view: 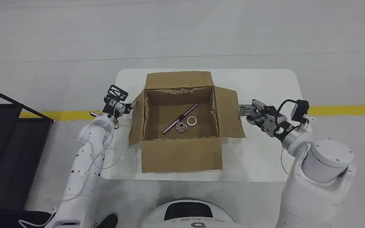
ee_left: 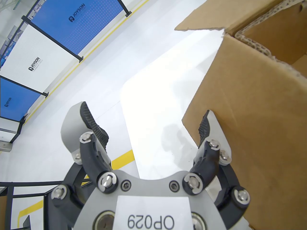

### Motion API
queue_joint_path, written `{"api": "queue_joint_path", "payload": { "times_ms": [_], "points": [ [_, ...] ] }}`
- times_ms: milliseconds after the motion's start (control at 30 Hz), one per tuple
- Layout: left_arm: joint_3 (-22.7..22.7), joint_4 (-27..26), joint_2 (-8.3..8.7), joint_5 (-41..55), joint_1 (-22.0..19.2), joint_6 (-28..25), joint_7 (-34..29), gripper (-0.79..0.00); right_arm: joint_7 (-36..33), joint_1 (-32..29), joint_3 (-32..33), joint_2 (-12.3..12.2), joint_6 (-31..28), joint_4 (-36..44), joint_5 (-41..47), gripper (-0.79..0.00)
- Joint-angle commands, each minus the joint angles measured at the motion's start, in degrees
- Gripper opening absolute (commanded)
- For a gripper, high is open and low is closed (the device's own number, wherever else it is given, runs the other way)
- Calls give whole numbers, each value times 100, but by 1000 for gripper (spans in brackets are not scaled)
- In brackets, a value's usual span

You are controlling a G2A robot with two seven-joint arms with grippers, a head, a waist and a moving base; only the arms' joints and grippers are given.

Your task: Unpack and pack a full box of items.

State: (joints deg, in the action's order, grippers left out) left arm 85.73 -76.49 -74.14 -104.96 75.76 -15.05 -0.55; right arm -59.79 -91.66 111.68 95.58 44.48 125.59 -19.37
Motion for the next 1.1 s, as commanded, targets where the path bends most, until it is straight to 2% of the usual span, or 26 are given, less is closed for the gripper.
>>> {"api": "queue_joint_path", "payload": {
  "times_ms": [0,267,333,433,533,633,733,900,1000,1067],
  "points": [
    [0,0,0,0,0,0,0,0,3,3,4,1,4,-4,-21,-785],
    [0,0,0,0,0,0,0,0,3,3,4,1,4,-4,-21,-785],
    [0,0,0,0,0,0,0,0,274,-28,-14,3,-28,-48,-16,-785],
    [0,0,0,0,0,0,0,0,21,-68,-691,-41,-374,-2,-93,-785],
    [0,0,0,0,0,0,0,0,53,106,-1645,-97,-412,93,-788,-785],
    [0,0,0,0,0,0,0,0,379,377,-2675,-127,-150,-57,-1732,-785],
    [0,0,0,0,0,0,0,0,618,759,-3588,-131,234,-589,-2515,-785],
    [0,0,0,0,0,0,0,0,1140,1513,-4745,-64,1141,-2054,-3573,-785],
    [0,0,0,0,0,0,0,0,1483,1914,-5152,18,1352,-2840,-4040,-785],
    [0,0,0,0,0,0,0,0,1646,2032,-5180,111,1352,-3128,-4152,-785]
  ]
}}
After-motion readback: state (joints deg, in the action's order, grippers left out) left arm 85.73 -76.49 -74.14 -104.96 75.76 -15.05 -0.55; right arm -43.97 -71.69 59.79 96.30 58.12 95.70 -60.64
